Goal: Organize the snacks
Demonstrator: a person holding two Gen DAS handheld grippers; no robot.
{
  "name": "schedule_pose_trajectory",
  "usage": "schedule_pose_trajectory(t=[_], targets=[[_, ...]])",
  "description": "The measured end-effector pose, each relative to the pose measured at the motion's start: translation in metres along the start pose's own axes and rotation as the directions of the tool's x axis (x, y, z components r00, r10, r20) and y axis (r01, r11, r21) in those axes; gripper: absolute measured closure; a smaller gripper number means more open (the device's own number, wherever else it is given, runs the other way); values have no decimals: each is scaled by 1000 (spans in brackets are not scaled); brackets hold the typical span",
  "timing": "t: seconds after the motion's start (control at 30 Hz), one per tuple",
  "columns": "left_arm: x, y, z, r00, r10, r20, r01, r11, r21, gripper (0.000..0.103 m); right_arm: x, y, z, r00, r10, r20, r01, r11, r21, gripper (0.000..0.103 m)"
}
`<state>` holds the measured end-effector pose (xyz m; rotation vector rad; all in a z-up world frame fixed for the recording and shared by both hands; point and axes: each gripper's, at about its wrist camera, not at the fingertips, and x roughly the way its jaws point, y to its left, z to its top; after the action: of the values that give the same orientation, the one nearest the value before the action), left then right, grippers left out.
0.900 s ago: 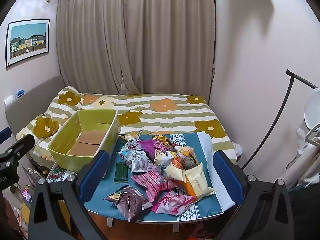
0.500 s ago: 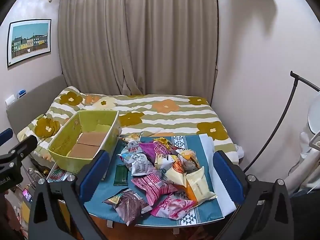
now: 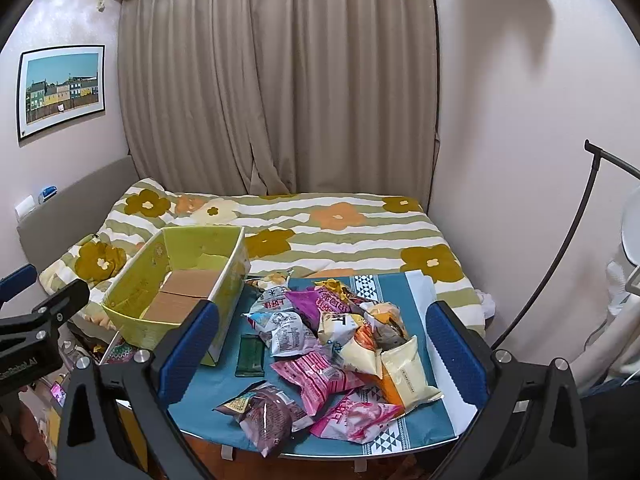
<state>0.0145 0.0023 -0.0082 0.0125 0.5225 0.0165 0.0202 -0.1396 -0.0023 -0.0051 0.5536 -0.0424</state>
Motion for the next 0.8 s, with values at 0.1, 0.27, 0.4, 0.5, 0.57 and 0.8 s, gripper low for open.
schedule_pose_trajectory(t=[0.1,0.27,0.4,0.5,0.57,0.8], targets=[[-2,2,-1,1000,1,0,-1,1000,-5,0,-1,1,0,1000,3,1,-3,1000,-1,0],[-5,3,-2,1000,4,-3,-4,1000,-10,0,-2,4,-2,1000,6,1,-6,1000,-5,0],[-7,5,-3,1000,3,-5,-3,1000,-16,0,-5,6,-3,1000,6,5,-6,1000,-8,0],[-7,5,-3,1000,3,-3,-3,1000,-15,0,-7,6,-3,1000,9,9,-9,1000,-4,0],[-7,4,-2,1000,5,-2,-5,1000,-15,0,-9,8,-3,1000,10,14,-10,1000,-4,0],[-9,5,-2,1000,5,0,-5,1000,-13,0,-12,10,-3,1000,11,15,-11,1000,-3,0]])
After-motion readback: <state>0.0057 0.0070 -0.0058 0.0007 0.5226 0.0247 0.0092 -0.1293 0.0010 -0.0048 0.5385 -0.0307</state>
